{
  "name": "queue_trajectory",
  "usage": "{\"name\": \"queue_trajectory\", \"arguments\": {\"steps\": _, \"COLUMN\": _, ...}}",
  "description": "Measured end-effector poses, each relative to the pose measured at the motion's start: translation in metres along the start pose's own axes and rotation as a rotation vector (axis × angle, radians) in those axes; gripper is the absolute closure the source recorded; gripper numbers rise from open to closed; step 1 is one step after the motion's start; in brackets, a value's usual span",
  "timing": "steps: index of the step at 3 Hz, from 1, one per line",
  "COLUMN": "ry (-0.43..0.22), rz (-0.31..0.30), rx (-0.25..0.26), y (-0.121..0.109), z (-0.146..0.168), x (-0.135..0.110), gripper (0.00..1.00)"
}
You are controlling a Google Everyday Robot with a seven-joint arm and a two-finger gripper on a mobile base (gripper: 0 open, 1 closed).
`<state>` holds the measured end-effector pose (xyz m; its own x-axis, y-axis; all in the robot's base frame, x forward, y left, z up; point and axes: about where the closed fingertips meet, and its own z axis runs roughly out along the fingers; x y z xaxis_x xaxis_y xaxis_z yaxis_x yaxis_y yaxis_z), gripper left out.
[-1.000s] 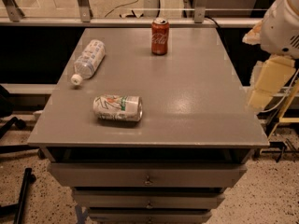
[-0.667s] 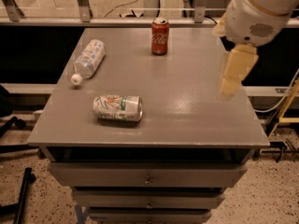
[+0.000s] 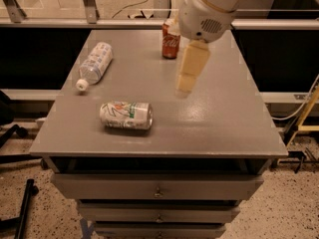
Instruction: Place 7up can upright
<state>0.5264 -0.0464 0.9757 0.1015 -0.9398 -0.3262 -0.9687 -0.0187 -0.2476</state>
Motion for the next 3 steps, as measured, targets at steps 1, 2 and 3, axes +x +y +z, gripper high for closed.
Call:
{"name": "queue_trajectory", "arguments": {"steps": 1, "ry": -0.02, "rz": -0.009, "rx": -0.007, "y": 0.0, "z": 0.002, "x": -0.009, "gripper": 0.0}}
{"name": "queue_trajectory", "arguments": {"steps": 2, "ry": -0.012, "rz": -0.013, "rx": -0.02, "y": -0.001, "z": 0.007, "x": -0.013, "gripper": 0.0}}
{"name": "queue_trajectory", "arguments": {"steps": 3, "ry": 0.032, "rz": -0.047, "rx": -0.062, "y": -0.002, "z": 0.026, "x": -0.033, "gripper": 0.0}}
